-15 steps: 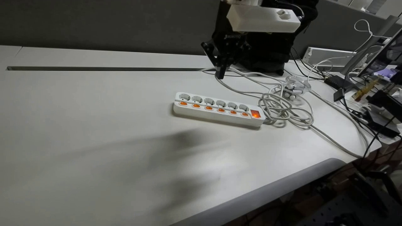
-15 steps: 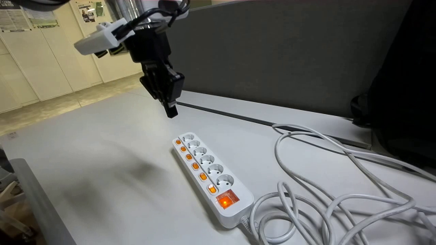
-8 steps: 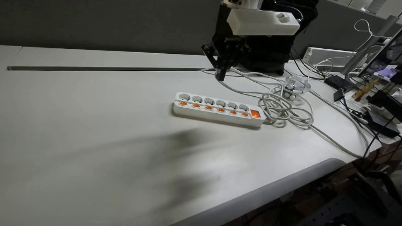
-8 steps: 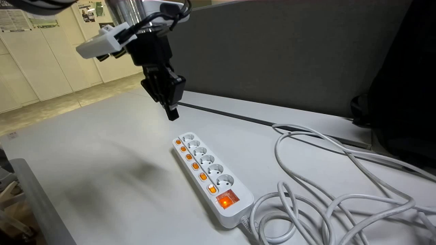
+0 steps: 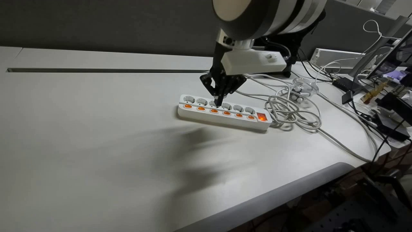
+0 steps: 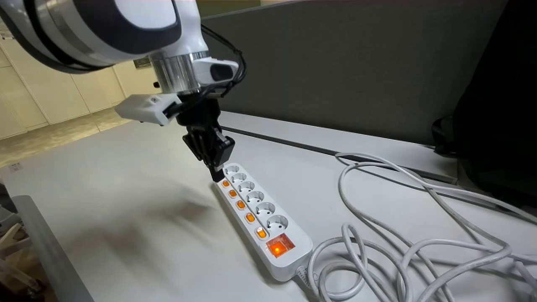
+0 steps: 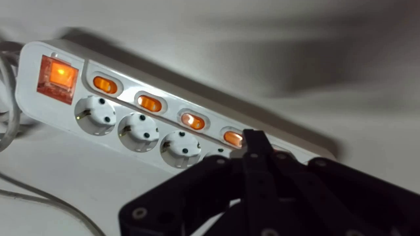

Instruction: Turn on the second switch from the left on the extension cord

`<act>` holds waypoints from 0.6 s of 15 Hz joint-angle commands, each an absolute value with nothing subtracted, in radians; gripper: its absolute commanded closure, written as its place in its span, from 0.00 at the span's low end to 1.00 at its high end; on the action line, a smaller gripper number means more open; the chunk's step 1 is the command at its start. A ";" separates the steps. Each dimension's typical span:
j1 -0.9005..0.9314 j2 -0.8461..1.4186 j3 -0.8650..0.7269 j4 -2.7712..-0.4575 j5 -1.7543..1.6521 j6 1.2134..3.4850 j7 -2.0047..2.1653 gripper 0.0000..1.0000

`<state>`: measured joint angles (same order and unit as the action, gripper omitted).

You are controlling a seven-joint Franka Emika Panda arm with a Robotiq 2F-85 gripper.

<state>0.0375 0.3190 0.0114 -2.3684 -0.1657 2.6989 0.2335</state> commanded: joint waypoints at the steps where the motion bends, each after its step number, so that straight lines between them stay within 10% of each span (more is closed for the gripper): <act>1: 0.057 0.382 0.004 -2.332 -0.112 2.732 0.213 1.00; 9: 0.076 0.436 0.017 -2.258 -0.055 2.721 0.125 1.00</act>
